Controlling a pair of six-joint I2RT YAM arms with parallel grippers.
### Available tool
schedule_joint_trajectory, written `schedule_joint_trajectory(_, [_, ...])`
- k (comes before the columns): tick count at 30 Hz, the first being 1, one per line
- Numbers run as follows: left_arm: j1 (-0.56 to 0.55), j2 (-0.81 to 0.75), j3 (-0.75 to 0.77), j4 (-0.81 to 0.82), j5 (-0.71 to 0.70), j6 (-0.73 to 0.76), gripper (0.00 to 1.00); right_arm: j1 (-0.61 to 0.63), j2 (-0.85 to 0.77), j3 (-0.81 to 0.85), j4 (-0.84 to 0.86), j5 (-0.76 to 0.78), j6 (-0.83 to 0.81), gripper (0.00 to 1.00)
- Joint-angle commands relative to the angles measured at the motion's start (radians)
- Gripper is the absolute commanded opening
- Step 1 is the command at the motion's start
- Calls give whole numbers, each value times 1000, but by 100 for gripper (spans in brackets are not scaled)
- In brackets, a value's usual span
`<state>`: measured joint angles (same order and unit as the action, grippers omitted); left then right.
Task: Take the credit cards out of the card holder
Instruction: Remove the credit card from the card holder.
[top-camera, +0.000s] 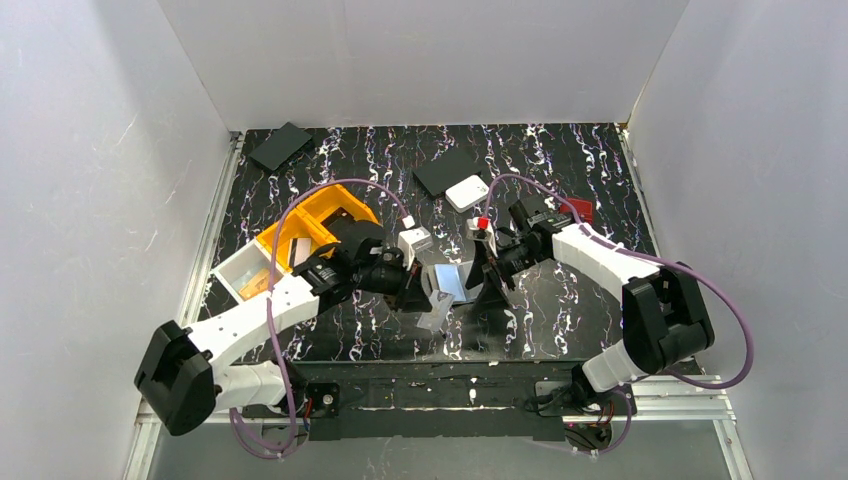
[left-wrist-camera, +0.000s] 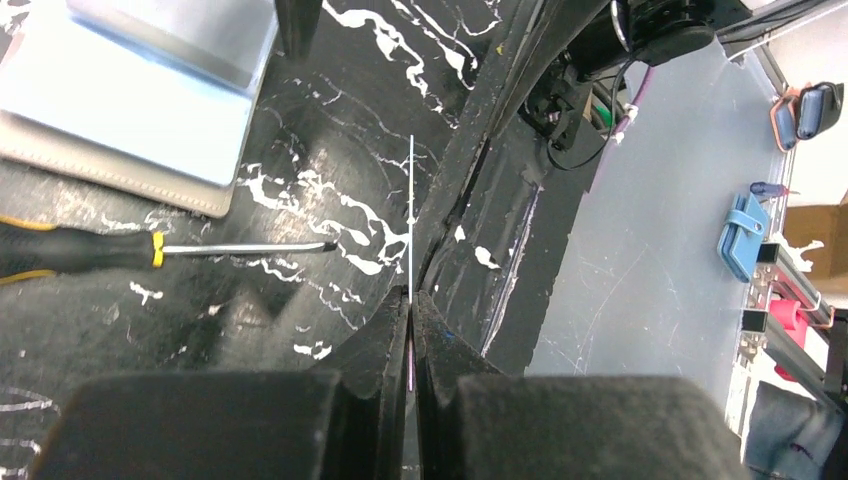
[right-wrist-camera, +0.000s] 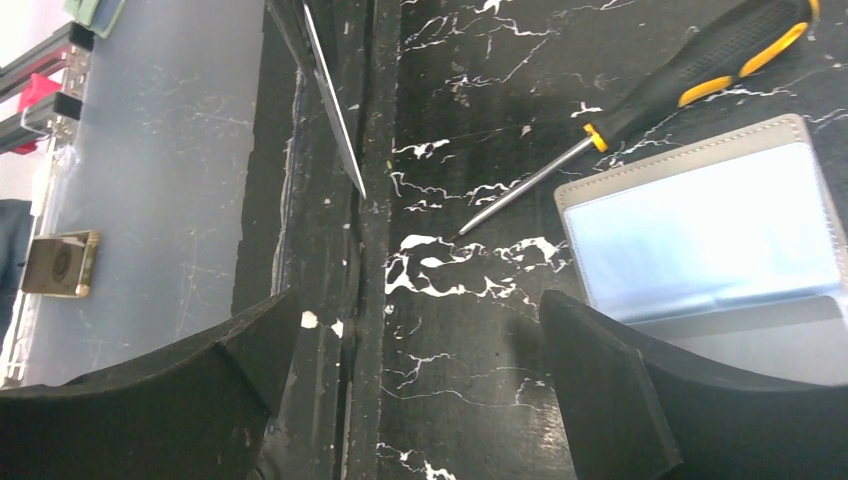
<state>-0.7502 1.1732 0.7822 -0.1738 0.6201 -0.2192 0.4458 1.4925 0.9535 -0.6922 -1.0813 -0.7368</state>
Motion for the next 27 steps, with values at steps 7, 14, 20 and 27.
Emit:
schedule_joint_trajectory(7, [-53,108,68,162,88,7,0,11,15,44,-24,-91,-18,93])
schedule_joint_trajectory(14, [-66,151,92,168,86,-8,0,12,17,56,-22,-111,19,61])
schedule_joint_trajectory(20, [-73,166,97,168,75,-15,0,13,24,68,-47,-145,14,23])
schedule_joint_trajectory(27, [-74,133,62,230,10,-56,23,13,35,112,-224,-197,-147,1])
